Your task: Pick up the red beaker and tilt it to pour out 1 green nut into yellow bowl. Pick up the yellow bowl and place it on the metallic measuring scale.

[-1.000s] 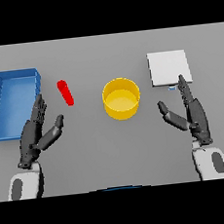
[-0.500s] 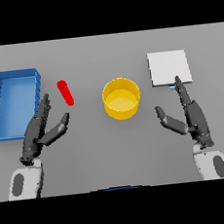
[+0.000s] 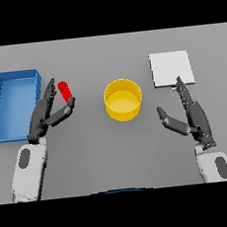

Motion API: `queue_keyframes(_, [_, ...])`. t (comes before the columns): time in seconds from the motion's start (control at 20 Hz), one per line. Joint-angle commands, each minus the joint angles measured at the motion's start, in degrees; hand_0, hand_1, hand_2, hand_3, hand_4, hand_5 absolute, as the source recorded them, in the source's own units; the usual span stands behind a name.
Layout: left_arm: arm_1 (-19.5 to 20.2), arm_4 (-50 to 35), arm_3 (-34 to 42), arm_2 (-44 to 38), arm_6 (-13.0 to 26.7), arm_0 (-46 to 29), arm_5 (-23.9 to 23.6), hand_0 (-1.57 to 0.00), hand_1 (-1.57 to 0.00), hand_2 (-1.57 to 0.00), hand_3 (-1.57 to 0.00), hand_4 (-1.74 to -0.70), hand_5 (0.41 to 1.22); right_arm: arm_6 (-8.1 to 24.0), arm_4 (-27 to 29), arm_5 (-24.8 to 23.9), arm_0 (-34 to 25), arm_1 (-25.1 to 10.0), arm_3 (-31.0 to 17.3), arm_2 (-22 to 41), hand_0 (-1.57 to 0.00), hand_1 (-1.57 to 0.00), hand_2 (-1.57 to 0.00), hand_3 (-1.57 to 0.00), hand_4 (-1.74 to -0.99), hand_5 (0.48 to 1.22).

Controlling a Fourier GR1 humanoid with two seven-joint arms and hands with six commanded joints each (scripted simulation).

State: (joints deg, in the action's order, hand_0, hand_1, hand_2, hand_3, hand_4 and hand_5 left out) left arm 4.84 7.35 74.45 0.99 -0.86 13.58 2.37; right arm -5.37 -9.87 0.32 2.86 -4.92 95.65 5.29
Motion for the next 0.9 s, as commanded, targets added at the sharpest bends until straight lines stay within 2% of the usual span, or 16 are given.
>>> queue_keyframes(0.0, [-0.16,0.29,-1.45,-0.08,-0.14,1.50,-0.22,0.00,0.00,0.00,0.00,-1.19,0.641,-0.63,-0.77,-0.41,0.35,0.08,0.13,0.31,0.00,0.00,0.00,0.00,-1.222,0.626])
queue_keyframes(0.1, [-0.09,1.05,-4.19,0.04,-0.95,3.40,-0.10,0.00,0.00,0.00,0.00,-1.20,0.651,-0.26,-0.01,0.02,0.57,-0.17,0.67,-0.01,0.00,0.00,0.00,0.00,-1.222,0.627])
queue_keyframes(0.25, [-0.06,2.62,-8.08,-0.21,0.32,7.18,-1.47,0.00,0.00,0.00,0.00,-1.20,0.661,-0.56,-0.21,-0.13,0.95,0.16,0.25,0.12,0.00,0.00,0.00,0.00,-1.226,0.631])
queue_keyframes(0.3, [-0.38,2.67,-9.89,-0.45,0.36,8.55,-1.63,0.00,0.00,0.00,0.00,-1.20,0.663,0.29,0.23,0.02,0.00,0.22,-0.13,-0.13,0.00,0.00,0.00,0.00,-1.231,0.633])
queue_keyframes(0.45, [-0.44,3.25,-14.05,-1.27,-1.27,10.65,-2.60,0.00,0.00,0.00,0.00,-1.20,0.671,-0.28,0.89,0.37,0.85,-0.14,0.68,-0.44,0.00,0.00,0.00,0.00,-1.238,0.638])
queue_keyframes(0.6, [-1.29,2.54,-18.38,-2.73,-4.07,13.40,-3.33,0.00,0.00,0.00,0.00,-1.23,0.687,-0.11,0.62,0.14,1.17,-0.23,0.47,-0.57,0.00,0.00,0.00,0.00,-1.242,0.642])
queue_keyframes(0.75, [-2.10,0.46,-22.06,-5.04,-9.44,14.78,-3.21,0.00,0.00,0.00,0.00,-1.29,0.708,-0.89,0.87,0.09,1.61,-0.23,1.04,-0.67,0.00,0.00,0.00,0.00,-1.246,0.645])
queue_keyframes(0.85, [-3.33,-0.26,-24.54,-5.97,-10.56,16.17,-3.80,0.00,-0.01,-0.05,-0.04,-1.33,0.738,0.47,0.94,0.04,0.85,-0.28,1.06,-0.77,0.00,0.00,0.00,0.00,-1.244,0.644])
